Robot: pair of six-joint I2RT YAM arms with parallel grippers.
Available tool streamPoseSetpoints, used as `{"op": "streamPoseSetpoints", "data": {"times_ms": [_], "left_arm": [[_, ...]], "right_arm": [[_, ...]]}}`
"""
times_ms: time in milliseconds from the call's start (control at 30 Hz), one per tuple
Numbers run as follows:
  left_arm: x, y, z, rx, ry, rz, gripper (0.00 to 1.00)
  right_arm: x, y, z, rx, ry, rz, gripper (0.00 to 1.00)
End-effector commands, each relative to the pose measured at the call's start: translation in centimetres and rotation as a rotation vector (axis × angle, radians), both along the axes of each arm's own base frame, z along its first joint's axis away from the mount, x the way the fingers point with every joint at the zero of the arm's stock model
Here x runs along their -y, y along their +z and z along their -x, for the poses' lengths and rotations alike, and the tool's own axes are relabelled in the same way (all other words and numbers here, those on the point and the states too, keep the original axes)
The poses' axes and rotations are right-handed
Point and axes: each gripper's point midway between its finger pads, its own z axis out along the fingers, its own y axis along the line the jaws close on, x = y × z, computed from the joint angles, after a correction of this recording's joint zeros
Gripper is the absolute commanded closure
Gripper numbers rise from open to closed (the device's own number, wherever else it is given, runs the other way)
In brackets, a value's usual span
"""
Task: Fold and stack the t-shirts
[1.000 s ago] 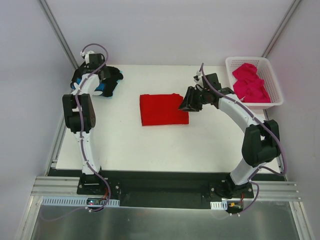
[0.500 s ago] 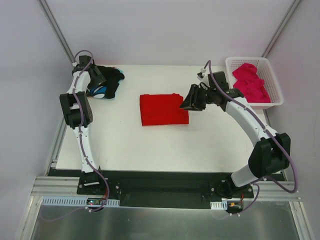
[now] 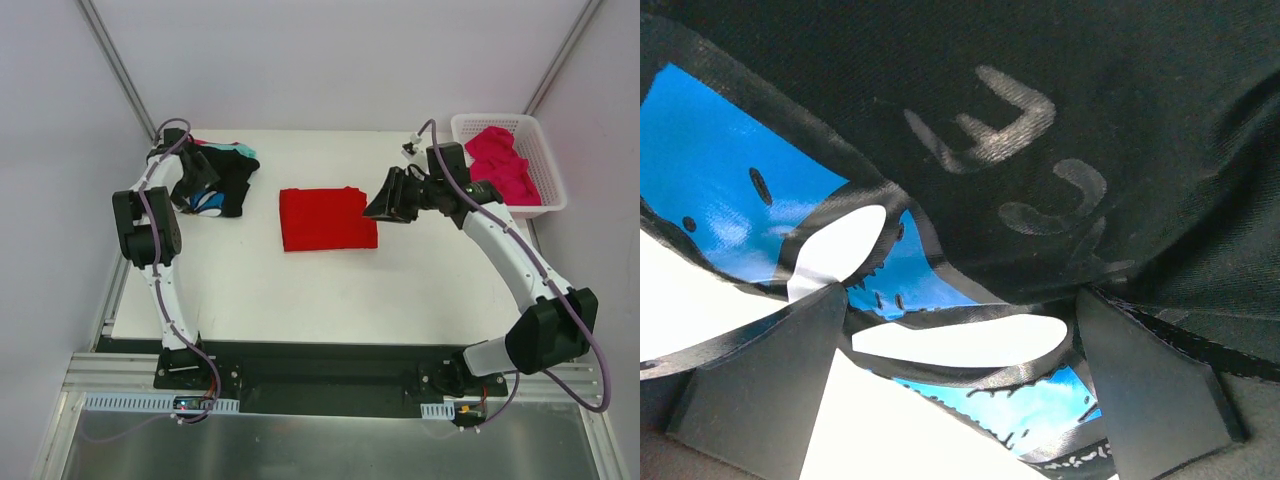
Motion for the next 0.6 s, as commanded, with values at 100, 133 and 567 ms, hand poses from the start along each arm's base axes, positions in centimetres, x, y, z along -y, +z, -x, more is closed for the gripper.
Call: {"op": "streamPoseSetpoints", "data": {"times_ms": [100,133,567], "left_arm": [[3.7,-2.1,12.6,-0.358,-0.040,0.005,0.01],[3.5,-1.6,12.5,-0.346,-0.039,-0.010,0.01],[4.2,7.3,10.0,-0.094,0.009,-0.037,0.01]], "right_arm": [[0.8,2.2,2.6,0.018,-0.010,-0.045,0.60],[0.9,2.2,2.9,0.024,-0.008,-0.044,0.60],[2.4,2.6,5.8,0.062,-0.005,-0.014,0.60]]}}
